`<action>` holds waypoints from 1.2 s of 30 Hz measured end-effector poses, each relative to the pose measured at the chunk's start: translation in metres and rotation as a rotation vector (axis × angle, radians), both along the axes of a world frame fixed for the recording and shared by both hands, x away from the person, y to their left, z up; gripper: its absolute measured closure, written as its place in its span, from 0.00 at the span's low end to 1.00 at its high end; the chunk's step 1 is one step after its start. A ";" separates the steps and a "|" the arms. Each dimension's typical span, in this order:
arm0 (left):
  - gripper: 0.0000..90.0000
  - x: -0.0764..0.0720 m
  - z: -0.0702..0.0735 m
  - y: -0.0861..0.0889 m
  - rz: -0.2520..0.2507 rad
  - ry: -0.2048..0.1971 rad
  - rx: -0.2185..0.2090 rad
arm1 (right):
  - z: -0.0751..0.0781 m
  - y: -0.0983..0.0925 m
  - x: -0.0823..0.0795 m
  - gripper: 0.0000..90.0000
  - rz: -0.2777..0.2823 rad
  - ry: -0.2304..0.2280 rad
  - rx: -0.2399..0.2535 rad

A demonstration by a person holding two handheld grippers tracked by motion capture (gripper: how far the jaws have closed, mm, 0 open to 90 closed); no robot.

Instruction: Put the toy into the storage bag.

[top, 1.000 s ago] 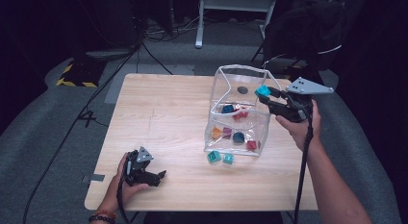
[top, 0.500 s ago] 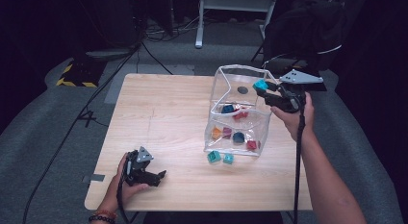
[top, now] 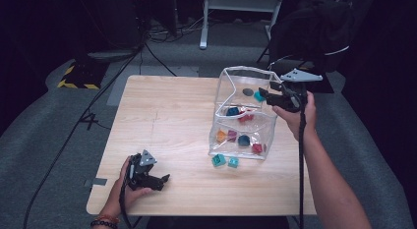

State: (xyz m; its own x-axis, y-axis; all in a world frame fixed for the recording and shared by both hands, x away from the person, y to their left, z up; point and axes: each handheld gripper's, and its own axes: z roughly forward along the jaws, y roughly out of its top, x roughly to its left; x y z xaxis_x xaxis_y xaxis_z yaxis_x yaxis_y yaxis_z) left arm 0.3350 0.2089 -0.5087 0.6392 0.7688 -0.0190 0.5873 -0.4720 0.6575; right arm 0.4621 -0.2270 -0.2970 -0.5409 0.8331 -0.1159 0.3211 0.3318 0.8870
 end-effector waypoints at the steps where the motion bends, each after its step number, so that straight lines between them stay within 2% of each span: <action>1: 0.01 0.000 0.000 0.000 0.000 0.000 0.000 | 0.000 0.000 0.000 0.56 0.003 0.000 0.001; 8: 0.01 0.000 0.000 0.000 0.001 0.000 0.000 | 0.000 -0.001 -0.007 0.55 0.018 -0.010 0.012; 16: 0.01 0.000 0.000 0.000 0.000 -0.001 0.000 | 0.009 -0.001 -0.024 0.54 0.054 -0.048 0.016; 23: 0.01 0.000 0.000 0.000 0.000 -0.002 0.001 | 0.015 -0.004 -0.054 0.56 0.125 -0.084 0.006; 25: 0.01 0.000 0.000 0.000 0.000 -0.001 0.001 | 0.015 -0.008 -0.063 0.55 0.138 -0.094 0.017; 27: 0.01 0.000 0.000 0.000 0.001 -0.002 0.000 | 0.015 -0.011 -0.070 0.55 0.155 -0.093 0.035; 36: 0.01 0.000 0.000 0.000 0.000 -0.001 0.000 | 0.005 -0.017 -0.102 0.54 0.230 -0.109 0.038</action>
